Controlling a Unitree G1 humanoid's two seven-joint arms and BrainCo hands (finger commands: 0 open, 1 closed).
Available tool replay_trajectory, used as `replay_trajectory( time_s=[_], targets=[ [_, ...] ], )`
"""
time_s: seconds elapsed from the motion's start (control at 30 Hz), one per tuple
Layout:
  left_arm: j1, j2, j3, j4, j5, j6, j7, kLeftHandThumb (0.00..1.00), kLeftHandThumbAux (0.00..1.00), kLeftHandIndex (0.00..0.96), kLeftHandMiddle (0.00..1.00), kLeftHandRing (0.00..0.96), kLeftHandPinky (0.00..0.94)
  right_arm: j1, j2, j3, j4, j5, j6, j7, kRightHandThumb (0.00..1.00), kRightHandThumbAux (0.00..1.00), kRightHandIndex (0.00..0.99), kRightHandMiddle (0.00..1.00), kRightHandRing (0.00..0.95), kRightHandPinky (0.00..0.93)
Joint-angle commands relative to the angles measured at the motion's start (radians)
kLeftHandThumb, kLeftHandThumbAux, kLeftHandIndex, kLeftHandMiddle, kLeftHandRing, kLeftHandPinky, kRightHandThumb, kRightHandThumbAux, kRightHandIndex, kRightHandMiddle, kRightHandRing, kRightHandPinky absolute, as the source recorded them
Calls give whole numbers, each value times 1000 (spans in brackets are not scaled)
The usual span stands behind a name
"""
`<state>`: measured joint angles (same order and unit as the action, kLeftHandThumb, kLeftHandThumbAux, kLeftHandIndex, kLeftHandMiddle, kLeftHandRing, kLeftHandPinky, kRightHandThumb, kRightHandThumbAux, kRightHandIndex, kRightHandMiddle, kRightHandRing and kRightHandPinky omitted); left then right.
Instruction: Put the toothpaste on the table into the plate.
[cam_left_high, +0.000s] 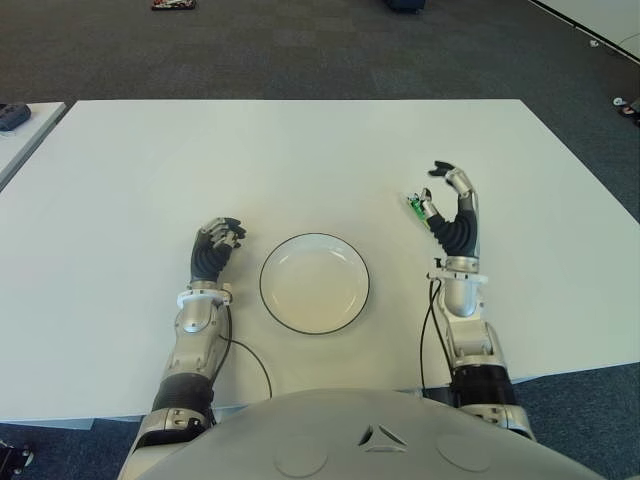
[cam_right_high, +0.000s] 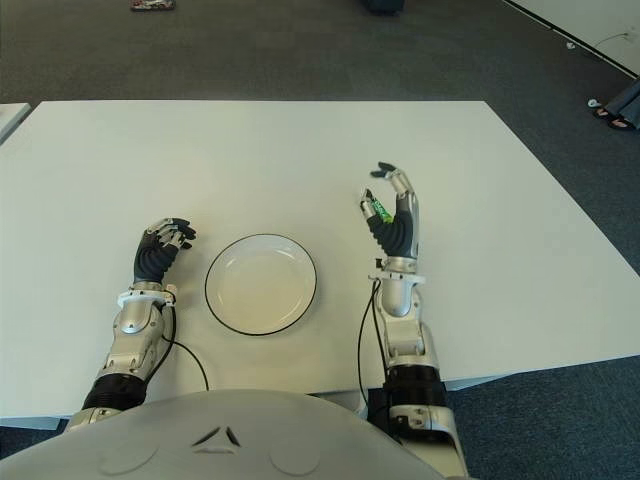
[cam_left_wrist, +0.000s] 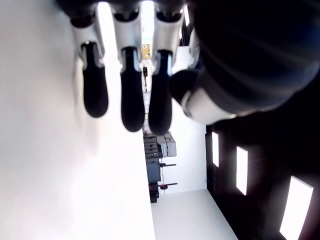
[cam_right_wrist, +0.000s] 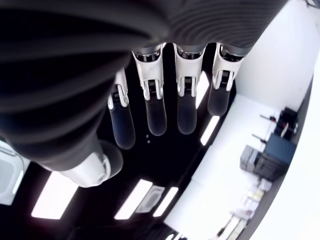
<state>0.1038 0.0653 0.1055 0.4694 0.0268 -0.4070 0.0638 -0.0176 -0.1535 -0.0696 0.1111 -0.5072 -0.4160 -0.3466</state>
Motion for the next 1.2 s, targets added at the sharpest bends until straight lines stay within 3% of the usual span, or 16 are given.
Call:
replay_trajectory(
  time_s=[0.03,0.17,0.37,0.6,0.73,1.2],
  targets=[
    [37,-11,-5,32,8,49,12,704,721,427,495,488,477,-102,-42,-9,42,-43,60,-44,522,495,74,113,91,59],
    [40,-16,-2,27,3,55,17,703,721,427,486,482,474,-119,-59,2,59,-69,92,-76,529,447,38,83,62,52],
    [47,-26,4,18,-9,59,23,703,722,427,473,474,472,-133,-83,28,42,-96,197,-43,547,384,3,13,9,30],
    [57,-40,16,8,-29,69,20,703,722,427,461,464,468,-214,-126,87,20,-161,411,111,546,299,0,0,0,2],
    [58,-41,18,14,-37,61,12,704,722,427,465,468,474,-267,-153,117,40,-175,492,190,551,256,0,0,0,0],
    [71,-40,11,2,-21,52,18,705,722,427,462,466,472,-365,-231,211,143,-197,572,293,573,162,0,0,0,0]
  ],
)
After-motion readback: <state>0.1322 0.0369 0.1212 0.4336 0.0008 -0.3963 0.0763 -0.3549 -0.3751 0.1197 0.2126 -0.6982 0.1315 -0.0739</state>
